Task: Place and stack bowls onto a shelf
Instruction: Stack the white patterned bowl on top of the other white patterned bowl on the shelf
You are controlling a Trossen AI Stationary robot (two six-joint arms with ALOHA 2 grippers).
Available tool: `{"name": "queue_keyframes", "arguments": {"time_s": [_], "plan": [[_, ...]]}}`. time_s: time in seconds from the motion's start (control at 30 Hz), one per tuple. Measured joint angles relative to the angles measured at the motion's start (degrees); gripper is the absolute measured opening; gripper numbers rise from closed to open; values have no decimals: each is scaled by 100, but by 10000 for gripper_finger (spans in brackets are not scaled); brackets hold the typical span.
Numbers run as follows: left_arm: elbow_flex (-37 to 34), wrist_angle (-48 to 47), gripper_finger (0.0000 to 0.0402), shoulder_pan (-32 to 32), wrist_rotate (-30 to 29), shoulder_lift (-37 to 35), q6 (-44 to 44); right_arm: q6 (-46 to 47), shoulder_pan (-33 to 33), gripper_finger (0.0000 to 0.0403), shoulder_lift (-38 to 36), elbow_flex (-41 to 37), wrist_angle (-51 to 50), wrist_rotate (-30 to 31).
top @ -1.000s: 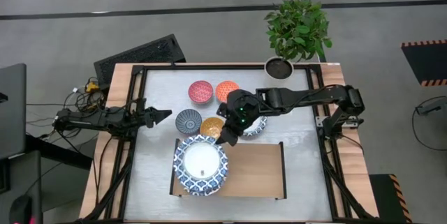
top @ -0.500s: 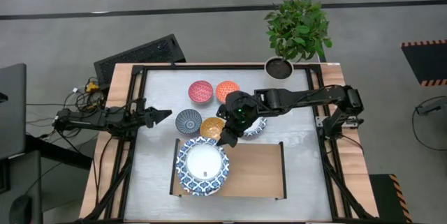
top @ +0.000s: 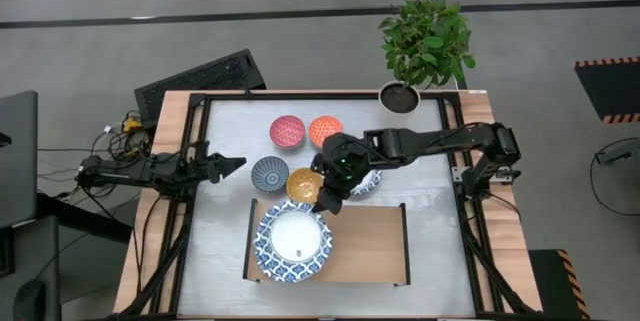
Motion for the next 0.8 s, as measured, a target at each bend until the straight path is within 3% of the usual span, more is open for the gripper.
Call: {"name": "queue_keyframes", "arguments": {"time_s": [0.3,0.67,0.8], "plan": [[0,2,128,1,-5,1,0,-158,44,76,0,2,95,-91],[0,44,128,1,-23,1,0,-148,25,183,0,2,416,-305],[0,44,128,0,-37,0,0,-52,6,201,-28,2,692,-314]]}}
